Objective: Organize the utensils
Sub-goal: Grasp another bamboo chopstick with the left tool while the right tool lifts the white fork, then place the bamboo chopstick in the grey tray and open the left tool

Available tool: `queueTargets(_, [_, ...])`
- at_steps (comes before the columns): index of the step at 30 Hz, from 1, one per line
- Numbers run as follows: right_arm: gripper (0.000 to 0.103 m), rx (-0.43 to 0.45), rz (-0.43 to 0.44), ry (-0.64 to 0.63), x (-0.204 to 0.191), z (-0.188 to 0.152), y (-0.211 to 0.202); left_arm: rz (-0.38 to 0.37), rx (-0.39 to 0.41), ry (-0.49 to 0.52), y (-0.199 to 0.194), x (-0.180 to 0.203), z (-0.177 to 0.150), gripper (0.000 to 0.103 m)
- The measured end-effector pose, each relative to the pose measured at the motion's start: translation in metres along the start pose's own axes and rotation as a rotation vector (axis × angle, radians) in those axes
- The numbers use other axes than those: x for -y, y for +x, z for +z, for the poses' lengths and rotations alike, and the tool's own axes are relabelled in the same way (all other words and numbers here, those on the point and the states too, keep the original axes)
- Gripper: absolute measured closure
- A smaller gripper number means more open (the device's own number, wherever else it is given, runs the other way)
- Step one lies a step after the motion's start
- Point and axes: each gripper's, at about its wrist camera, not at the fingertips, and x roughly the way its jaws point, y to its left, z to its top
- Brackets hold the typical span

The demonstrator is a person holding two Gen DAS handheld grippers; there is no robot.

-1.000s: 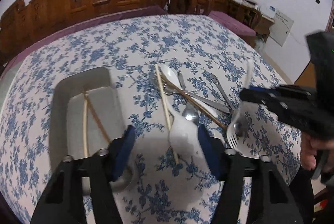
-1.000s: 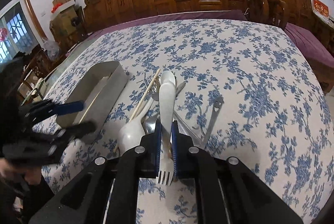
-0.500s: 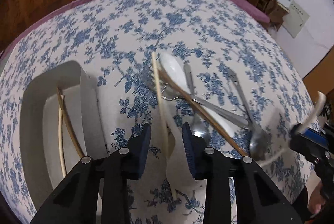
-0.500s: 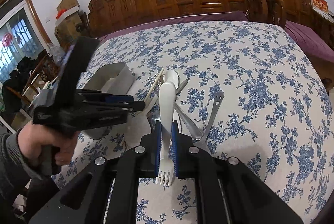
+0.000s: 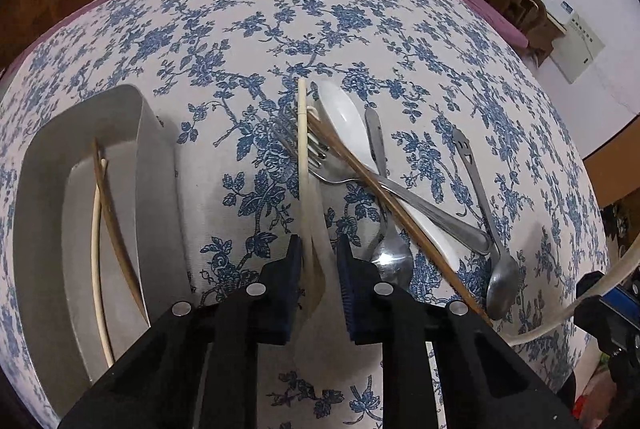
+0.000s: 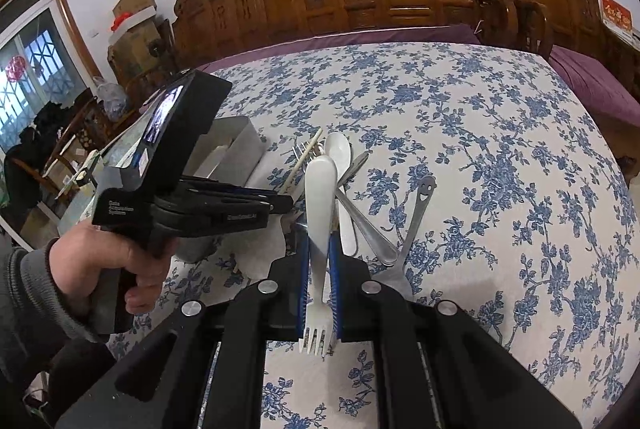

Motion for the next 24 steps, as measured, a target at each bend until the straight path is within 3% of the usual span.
queueTargets(3, [0.092, 0.0, 0.002, -0.004, -0.003, 0.0, 0.0, -0.008, 0.004, -0.012, -0.001, -0.003, -0.001, 0.091])
queueTargets(6, [0.092, -0.001, 0.002, -0.004, -0.004, 0.0, 0.0, -0.003, 0.02, -0.017, -0.006, -0.005, -0.001, 0.098])
queueTargets(14, [0.092, 0.001, 0.001, -0.007, -0.008, 0.0, -0.001, 0.023, 0.046, 0.0, -0.022, -0.011, -0.005, 0.098])
queueTargets(24, [0.092, 0.043, 0.009, -0.039, -0.031, 0.024, -0.016, 0.01, 0.167, 0.033, -0.088, -0.014, -0.01, 0.098])
